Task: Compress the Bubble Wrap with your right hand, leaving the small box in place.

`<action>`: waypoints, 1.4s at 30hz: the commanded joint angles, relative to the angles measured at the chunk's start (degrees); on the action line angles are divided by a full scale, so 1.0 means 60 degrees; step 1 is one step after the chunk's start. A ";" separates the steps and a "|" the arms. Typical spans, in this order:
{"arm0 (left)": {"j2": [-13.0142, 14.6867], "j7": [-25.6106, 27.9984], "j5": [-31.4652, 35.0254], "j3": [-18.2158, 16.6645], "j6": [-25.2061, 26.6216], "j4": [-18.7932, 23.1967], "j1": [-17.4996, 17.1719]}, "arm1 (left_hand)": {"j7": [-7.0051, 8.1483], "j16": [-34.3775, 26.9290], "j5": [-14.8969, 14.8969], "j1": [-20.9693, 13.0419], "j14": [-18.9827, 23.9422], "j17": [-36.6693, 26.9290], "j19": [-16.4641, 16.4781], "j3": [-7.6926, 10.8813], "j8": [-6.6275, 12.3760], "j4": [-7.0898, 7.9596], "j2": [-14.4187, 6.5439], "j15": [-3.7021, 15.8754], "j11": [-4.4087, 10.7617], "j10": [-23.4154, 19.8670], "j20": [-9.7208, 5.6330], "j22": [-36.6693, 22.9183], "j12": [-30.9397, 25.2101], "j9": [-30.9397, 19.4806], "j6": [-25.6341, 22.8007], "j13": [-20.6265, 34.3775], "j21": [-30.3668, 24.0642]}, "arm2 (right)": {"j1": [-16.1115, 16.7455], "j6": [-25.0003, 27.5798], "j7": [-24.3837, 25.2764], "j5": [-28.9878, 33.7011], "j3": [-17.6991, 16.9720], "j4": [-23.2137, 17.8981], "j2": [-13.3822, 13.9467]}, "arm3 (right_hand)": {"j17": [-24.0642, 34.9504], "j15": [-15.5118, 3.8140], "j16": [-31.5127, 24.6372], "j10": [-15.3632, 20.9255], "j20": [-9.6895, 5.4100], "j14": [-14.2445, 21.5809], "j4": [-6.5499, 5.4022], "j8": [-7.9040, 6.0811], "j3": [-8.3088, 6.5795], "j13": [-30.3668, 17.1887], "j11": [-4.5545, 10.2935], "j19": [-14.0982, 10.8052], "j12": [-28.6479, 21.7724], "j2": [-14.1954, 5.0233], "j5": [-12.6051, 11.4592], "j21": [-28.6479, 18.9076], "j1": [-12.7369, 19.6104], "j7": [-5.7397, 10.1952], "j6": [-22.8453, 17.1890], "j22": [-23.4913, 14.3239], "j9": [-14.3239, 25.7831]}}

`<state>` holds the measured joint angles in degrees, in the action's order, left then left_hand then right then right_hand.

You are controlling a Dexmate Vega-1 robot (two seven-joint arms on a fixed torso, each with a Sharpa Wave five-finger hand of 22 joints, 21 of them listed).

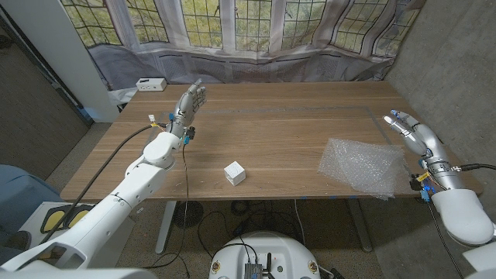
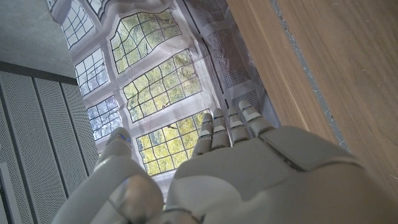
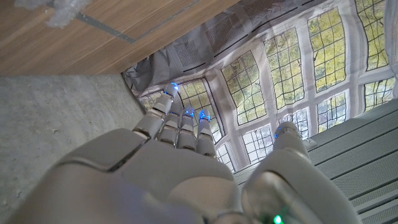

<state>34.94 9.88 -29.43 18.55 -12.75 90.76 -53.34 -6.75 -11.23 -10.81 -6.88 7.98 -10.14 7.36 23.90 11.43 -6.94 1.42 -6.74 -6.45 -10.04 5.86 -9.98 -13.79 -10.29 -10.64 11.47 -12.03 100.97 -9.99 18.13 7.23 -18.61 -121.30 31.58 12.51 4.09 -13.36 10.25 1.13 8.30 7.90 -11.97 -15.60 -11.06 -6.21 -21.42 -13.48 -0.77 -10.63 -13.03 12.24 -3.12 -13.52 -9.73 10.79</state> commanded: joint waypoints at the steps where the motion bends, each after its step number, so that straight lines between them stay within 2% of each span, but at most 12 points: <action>1: -0.0098 0.0102 0.0108 0.0105 0.0068 0.0015 0.0025 | 0.0010 0.0026 0.0025 -0.0110 0.0076 -0.0030 0.0114 0.0010 -0.0007 -0.0071 -0.0037 -0.0034 0.0010 -0.0084 0.0001 -0.0053 0.0011 -0.0010 -0.0094 0.0005 0.0023 | 0.0126 0.0999 0.0650 0.2104 -0.0064 -0.0477 -0.0283 | -0.0011 -0.0001 -0.0048 -0.0062 0.0021 0.0103 0.0078 0.0078 0.0002 -0.0034 0.0048 -0.0089 0.0068 -0.0008 0.0028 -0.0018 0.0135 0.0111 0.0050 -0.0035 0.0047; 6: -0.0135 0.0065 0.0100 0.0144 0.0062 -0.0023 0.0052 | 0.0015 0.0031 0.0027 -0.0119 0.0073 -0.0030 0.0107 0.0013 -0.0013 -0.0072 -0.0047 -0.0044 0.0001 -0.0095 0.0015 -0.0053 0.0014 -0.0010 -0.0097 0.0005 0.0030 | 0.0147 0.1471 0.0624 0.2647 -0.0014 -0.0640 -0.0249 | -0.0023 0.0049 0.0066 -0.0260 0.0053 -0.0097 0.0089 0.0154 0.0008 -0.0038 0.0035 0.0051 0.0165 0.0001 0.0032 0.0083 0.0183 0.0207 0.0238 -0.0036 0.0053; 9: -0.0150 0.0076 0.0108 0.0141 0.0041 -0.0038 0.0062 | 0.0015 0.0038 0.0028 -0.0125 0.0060 -0.0030 0.0105 0.0014 -0.0016 -0.0074 -0.0052 -0.0037 0.0003 -0.0112 0.0023 -0.0053 0.0013 -0.0011 -0.0100 0.0005 0.0033 | 0.0214 0.2076 0.0581 0.3290 0.0070 -0.0890 -0.0156 | -0.0029 0.0077 0.0135 -0.0338 0.0096 -0.0231 0.0097 0.0179 0.0012 -0.0041 0.0005 0.0166 0.0199 0.0011 0.0035 0.0149 0.0212 0.0238 0.0326 -0.0038 0.0056; 13: -0.0140 0.0081 0.0113 0.0115 0.0014 -0.0040 0.0068 | 0.0017 0.0037 0.0030 -0.0131 0.0070 -0.0030 0.0104 0.0016 -0.0019 -0.0075 -0.0059 -0.0043 0.0001 -0.0113 0.0023 -0.0054 0.0019 -0.0011 -0.0106 0.0005 0.0037 | 0.0262 0.2659 0.0557 0.3936 0.0195 -0.1139 -0.0064 | -0.0038 0.0105 0.0236 -0.0458 0.0121 -0.0446 0.0113 0.0210 0.0027 -0.0047 0.0027 0.0452 0.0245 0.0055 0.0038 0.0279 0.0254 0.0265 0.0463 -0.0041 0.0061; 18: -0.0133 0.0105 0.0117 0.0083 -0.0005 -0.0036 0.0065 | 0.0016 0.0038 0.0032 -0.0140 0.0075 -0.0030 0.0103 0.0020 -0.0023 -0.0077 -0.0070 -0.0039 0.0017 -0.0142 0.0026 -0.0054 0.0015 -0.0011 -0.0111 0.0005 0.0041 | 0.0299 0.2904 0.0492 0.4133 0.0221 -0.1272 -0.0026 | -0.0043 0.0089 0.0303 -0.0613 0.0109 -0.0618 0.0124 0.0224 0.0042 -0.0054 0.0062 0.0773 0.0295 0.0098 0.0036 0.0394 0.0298 0.0329 0.0589 -0.0045 0.0065; 19: -0.0136 0.0109 0.0111 0.0080 -0.0002 -0.0037 0.0065 | 0.0015 0.0036 0.0032 -0.0141 0.0082 -0.0030 0.0103 0.0020 -0.0022 -0.0077 -0.0072 -0.0043 0.0021 -0.0141 0.0026 -0.0054 0.0016 -0.0011 -0.0115 0.0005 0.0042 | 0.0299 0.3038 0.0471 0.4180 0.0248 -0.1335 -0.0055 | -0.0045 0.0098 0.0308 -0.0624 0.0197 -0.0649 0.0124 0.0208 0.0055 -0.0057 0.0066 0.1053 0.0289 0.0123 0.0035 0.0465 0.0318 0.0354 0.0610 -0.0047 0.0066; 22: -0.0138 0.0129 0.0098 0.0077 0.0040 -0.0033 0.0058 | 0.0034 0.0036 0.0033 -0.0149 0.0087 -0.0030 0.0105 0.0025 -0.0019 -0.0078 -0.0083 -0.0038 0.0030 -0.0164 0.0023 -0.0054 0.0012 -0.0011 -0.0135 0.0005 0.0044 | 0.0301 0.3311 0.0399 0.4230 0.0301 -0.1450 -0.0096 | -0.0025 0.0066 0.0311 -0.0526 0.0835 -0.0843 0.0054 0.0094 0.0151 -0.0070 0.0178 0.2477 0.0232 0.0214 0.0029 0.0603 0.0257 0.0550 0.0455 -0.0062 0.0072; 23: -0.0146 0.0133 0.0095 0.0079 0.0038 -0.0048 0.0060 | 0.0038 0.0037 0.0034 -0.0151 0.0087 -0.0030 0.0105 0.0026 -0.0016 -0.0078 -0.0086 -0.0027 0.0037 -0.0168 0.0023 -0.0054 0.0013 -0.0011 -0.0146 0.0005 0.0044 | 0.0316 0.3370 0.0300 0.4208 0.0284 -0.1485 -0.0060 | -0.0021 0.0066 0.0296 -0.0514 0.0970 -0.0861 0.0039 0.0075 0.0168 -0.0075 0.0214 0.2780 0.0229 0.0221 0.0027 0.0594 0.0241 0.0591 0.0400 -0.0068 0.0072; 24: -0.0157 0.0112 0.0073 0.0079 0.0027 -0.0067 0.0060 | 0.0046 0.0037 0.0034 -0.0154 0.0087 -0.0030 0.0102 0.0027 -0.0015 -0.0079 -0.0089 -0.0027 0.0033 -0.0179 0.0039 -0.0054 0.0010 -0.0011 -0.0153 0.0005 0.0046 | 0.0336 0.3444 0.0215 0.4215 0.0277 -0.1525 -0.0028 | -0.0018 0.0058 0.0284 -0.0487 0.1098 -0.0872 0.0027 0.0053 0.0181 -0.0078 0.0256 0.3027 0.0222 0.0225 0.0028 0.0599 0.0227 0.0656 0.0337 -0.0072 0.0073; 28: -0.0132 0.0097 0.0069 0.0085 0.0052 -0.0052 0.0040 | 0.0057 0.0040 0.0036 -0.0163 0.0087 -0.0030 0.0094 0.0031 -0.0019 -0.0080 -0.0100 -0.0024 0.0014 -0.0211 0.0050 -0.0055 0.0004 -0.0012 -0.0159 0.0005 0.0052 | 0.0387 0.3775 0.0007 0.4421 0.0312 -0.1680 0.0099 | -0.0010 0.0081 0.0365 -0.0547 0.1200 -0.1189 0.0009 0.0034 0.0204 -0.0084 0.0311 0.3363 0.0256 0.0233 0.0033 0.0570 0.0199 0.0736 0.0259 -0.0080 0.0073; 35: -0.0095 0.0125 0.0038 0.0030 0.0042 0.0001 -0.0034 | 0.0069 0.0046 0.0040 -0.0180 0.0084 -0.0030 0.0082 0.0040 -0.0017 -0.0082 -0.0123 -0.0019 0.0034 -0.0228 0.0090 -0.0056 0.0010 -0.0012 -0.0192 0.0004 0.0061 | 0.0388 0.4486 -0.0522 0.4846 0.0467 -0.2025 0.0394 | -0.0009 0.0139 0.0401 -0.0983 0.1276 -0.1557 0.0079 0.0194 0.0166 -0.0095 0.0293 0.3581 0.0407 0.0240 0.0027 0.0455 0.0345 0.0779 0.0736 -0.0085 0.0076; 42: -0.0091 0.0138 -0.0010 0.0001 0.0038 0.0013 -0.0106 | 0.0070 0.0045 0.0045 -0.0196 0.0096 -0.0030 0.0097 0.0049 -0.0020 -0.0085 -0.0145 -0.0016 0.0026 -0.0247 0.0104 -0.0057 0.0015 -0.0012 -0.0210 0.0004 0.0059 | 0.0267 0.5206 -0.0880 0.5510 0.0929 -0.2229 0.0772 | -0.0014 0.0139 0.0370 -0.1423 0.1480 -0.1746 0.0211 0.0279 0.0124 -0.0106 0.0323 0.3262 0.0483 0.0382 -0.0023 0.0278 0.0634 0.0691 0.1341 -0.0081 0.0080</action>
<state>34.23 10.58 -29.05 18.84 -12.47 90.55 -53.39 -6.44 -11.01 -10.58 -7.64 7.98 -10.14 7.66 24.13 11.46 -7.18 0.66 -6.74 -6.14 -10.96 6.17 -9.98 -13.69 -10.27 -11.58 11.48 -12.03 103.14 14.99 16.17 35.30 -15.86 -132.46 33.52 12.24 4.80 -10.96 2.78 9.45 -1.68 8.81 -10.53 -14.71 -11.61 -4.22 -1.24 -10.80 1.56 -10.63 -10.86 14.75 1.02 -6.55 -10.01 11.07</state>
